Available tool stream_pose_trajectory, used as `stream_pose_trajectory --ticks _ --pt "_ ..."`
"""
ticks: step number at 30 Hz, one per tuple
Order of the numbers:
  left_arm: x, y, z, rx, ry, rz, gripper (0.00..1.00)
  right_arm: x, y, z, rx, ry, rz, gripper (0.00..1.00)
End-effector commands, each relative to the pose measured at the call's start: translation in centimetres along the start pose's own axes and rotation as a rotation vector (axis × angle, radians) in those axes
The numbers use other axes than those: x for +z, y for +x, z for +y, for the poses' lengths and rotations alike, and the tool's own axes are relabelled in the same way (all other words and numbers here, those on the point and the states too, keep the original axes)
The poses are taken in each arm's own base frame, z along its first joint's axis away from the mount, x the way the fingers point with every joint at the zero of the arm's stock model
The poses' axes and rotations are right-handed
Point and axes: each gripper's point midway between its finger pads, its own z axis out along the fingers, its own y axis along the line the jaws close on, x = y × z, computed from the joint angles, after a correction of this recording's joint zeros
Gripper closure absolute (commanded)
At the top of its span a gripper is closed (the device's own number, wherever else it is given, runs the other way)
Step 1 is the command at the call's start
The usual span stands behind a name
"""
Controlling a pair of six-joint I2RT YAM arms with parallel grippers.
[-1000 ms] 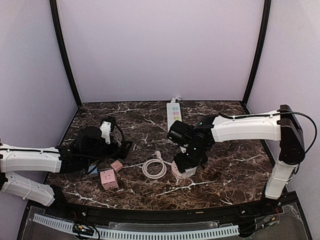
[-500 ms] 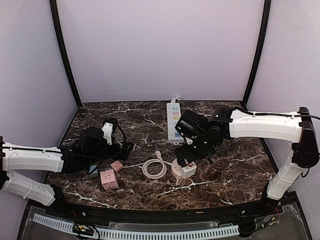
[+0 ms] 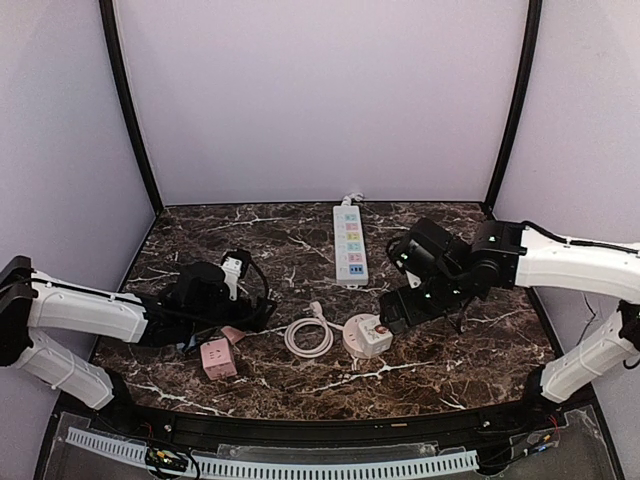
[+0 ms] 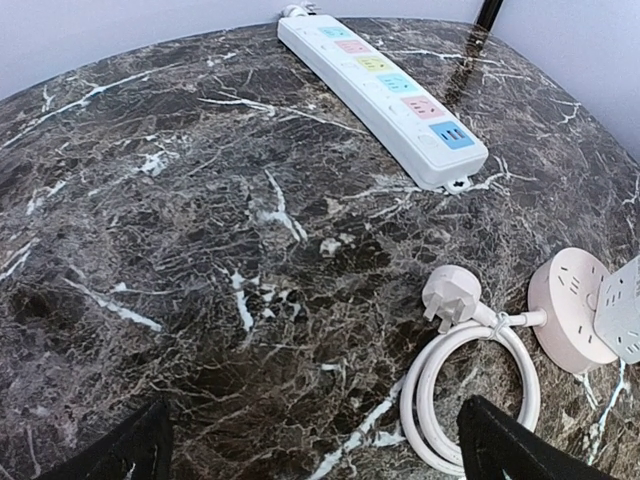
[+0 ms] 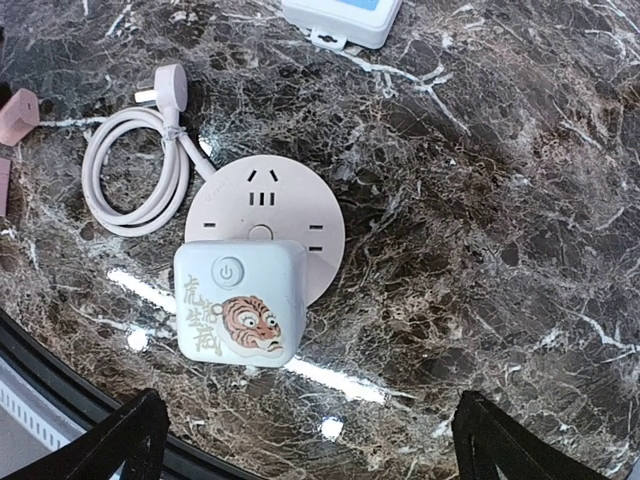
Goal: Insert the plug
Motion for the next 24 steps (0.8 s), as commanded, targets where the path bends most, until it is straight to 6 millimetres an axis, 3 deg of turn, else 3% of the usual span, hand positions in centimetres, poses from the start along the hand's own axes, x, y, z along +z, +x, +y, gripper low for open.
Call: stream_pose_trajectory --ticks 1,10,14,17,24 --pt "1.0 -0.3 -1.6 -0.007 0.079 0.001 0.0 -1.4 -0.5 -0.1 0.029 -0.03 -0.078 0.02" --pt "2.9 0.5 -4.3 0.016 0.203 0.039 0.0 -3.1 0.0 -0.1 0.044 -0.095 -0.14 0.01" --pt "3.6 1.1 -7.0 0.018 0.348 0.073 0.0 -3.7 0.2 -0.1 0.052 -0.113 -0.149 0.01" --pt "3.9 1.2 -9.1 0.019 0.455 0.09 0.06 -4.1 0.2 -0.1 0.051 -0.126 -0.159 0.01" --pt "5.4 2.7 -10.7 0.032 0.536 0.152 0.11 -4.0 0.1 0.2 0.046 -0.131 -0.159 0.01"
